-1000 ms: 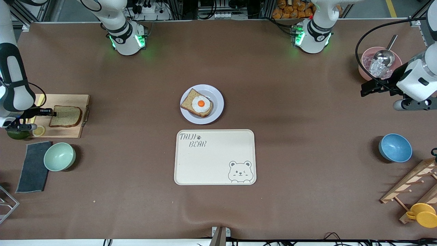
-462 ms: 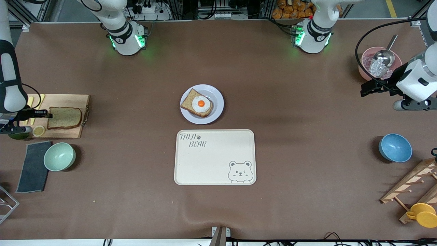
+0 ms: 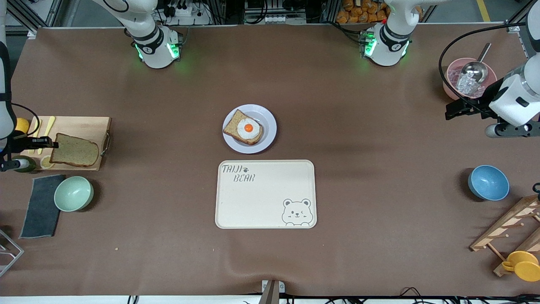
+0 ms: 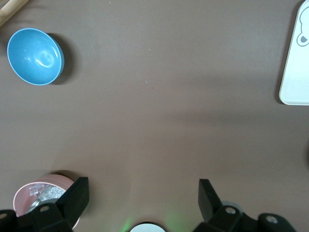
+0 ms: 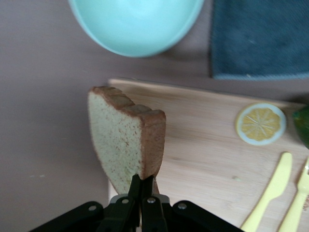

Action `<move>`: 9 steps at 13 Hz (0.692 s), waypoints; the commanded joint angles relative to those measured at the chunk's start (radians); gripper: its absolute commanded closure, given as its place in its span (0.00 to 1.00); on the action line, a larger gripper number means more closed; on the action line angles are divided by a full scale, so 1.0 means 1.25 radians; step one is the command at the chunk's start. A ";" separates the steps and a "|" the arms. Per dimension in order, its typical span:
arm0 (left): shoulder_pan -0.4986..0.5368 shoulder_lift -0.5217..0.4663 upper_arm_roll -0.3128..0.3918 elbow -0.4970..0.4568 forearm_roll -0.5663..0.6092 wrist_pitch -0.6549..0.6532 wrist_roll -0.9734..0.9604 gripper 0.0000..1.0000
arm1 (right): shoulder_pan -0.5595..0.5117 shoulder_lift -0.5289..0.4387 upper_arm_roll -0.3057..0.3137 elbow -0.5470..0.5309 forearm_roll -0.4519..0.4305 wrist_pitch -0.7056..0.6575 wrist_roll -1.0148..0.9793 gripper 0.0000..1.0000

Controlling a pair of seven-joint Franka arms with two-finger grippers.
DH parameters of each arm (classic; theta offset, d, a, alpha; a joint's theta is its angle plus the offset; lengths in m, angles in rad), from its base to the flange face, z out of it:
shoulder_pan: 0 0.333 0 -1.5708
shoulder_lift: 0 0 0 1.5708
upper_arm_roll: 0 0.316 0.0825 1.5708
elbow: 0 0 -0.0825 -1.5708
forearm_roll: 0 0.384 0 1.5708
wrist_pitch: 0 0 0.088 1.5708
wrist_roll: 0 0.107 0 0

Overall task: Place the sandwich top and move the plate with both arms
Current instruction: 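Carry the bread slice with the right gripper toward the white plate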

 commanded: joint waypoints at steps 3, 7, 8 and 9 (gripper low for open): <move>0.003 0.006 -0.003 0.011 -0.006 0.002 -0.009 0.00 | 0.106 -0.049 -0.002 0.024 0.017 -0.082 0.004 1.00; 0.003 0.006 -0.003 0.011 -0.007 0.002 -0.009 0.00 | 0.239 -0.080 -0.003 0.026 0.079 -0.155 0.128 1.00; 0.003 0.006 -0.003 0.011 -0.009 0.002 -0.009 0.00 | 0.267 -0.078 -0.002 0.026 0.096 -0.158 0.156 1.00; 0.004 0.006 -0.003 0.011 -0.009 0.002 -0.009 0.00 | 0.296 -0.069 -0.002 0.021 0.128 -0.165 0.199 1.00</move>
